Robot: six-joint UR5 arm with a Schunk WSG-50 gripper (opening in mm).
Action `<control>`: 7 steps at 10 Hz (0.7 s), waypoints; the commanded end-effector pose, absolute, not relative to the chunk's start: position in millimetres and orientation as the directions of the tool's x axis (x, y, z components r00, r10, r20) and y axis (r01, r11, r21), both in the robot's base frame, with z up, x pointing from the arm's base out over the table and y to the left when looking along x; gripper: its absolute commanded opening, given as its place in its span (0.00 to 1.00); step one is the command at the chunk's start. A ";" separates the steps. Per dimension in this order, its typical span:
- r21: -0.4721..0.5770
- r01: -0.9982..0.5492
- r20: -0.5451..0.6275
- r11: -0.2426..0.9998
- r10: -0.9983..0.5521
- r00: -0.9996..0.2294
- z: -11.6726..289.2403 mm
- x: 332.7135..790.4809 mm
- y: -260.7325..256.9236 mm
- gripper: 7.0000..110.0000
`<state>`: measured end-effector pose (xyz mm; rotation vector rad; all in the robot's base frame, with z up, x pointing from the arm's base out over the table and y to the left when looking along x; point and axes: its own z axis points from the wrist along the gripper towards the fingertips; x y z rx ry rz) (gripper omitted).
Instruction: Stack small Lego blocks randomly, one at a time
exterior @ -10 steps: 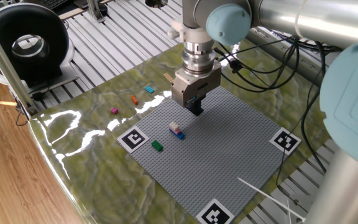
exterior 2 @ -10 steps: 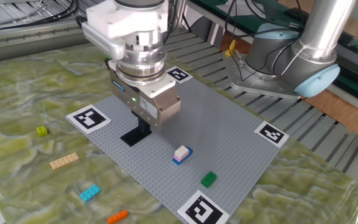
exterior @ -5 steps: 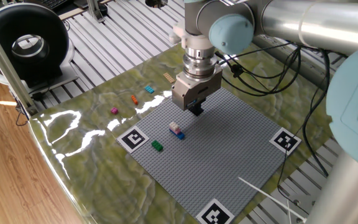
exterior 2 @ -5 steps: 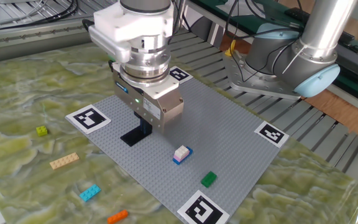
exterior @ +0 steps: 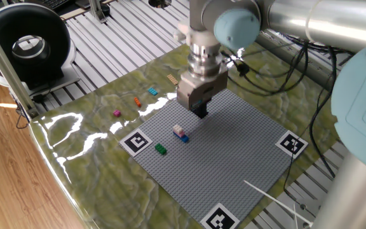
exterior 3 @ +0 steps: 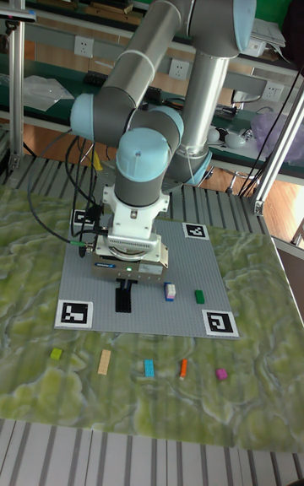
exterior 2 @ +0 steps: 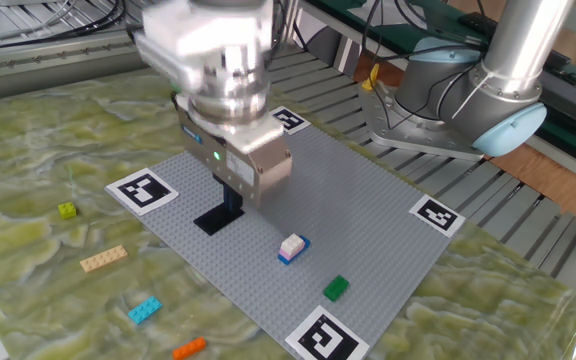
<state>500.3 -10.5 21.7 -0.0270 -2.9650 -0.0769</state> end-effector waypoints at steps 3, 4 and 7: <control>0.032 0.057 -0.038 0.998 0.058 -0.998 85.0 577.2 6.1 0.00; 0.030 0.016 -0.147 0.999 0.020 -0.989 97.4 606.1 9.1 0.00; 0.102 -0.023 -0.139 0.995 -0.009 -0.990 102.8 612.9 40.5 0.00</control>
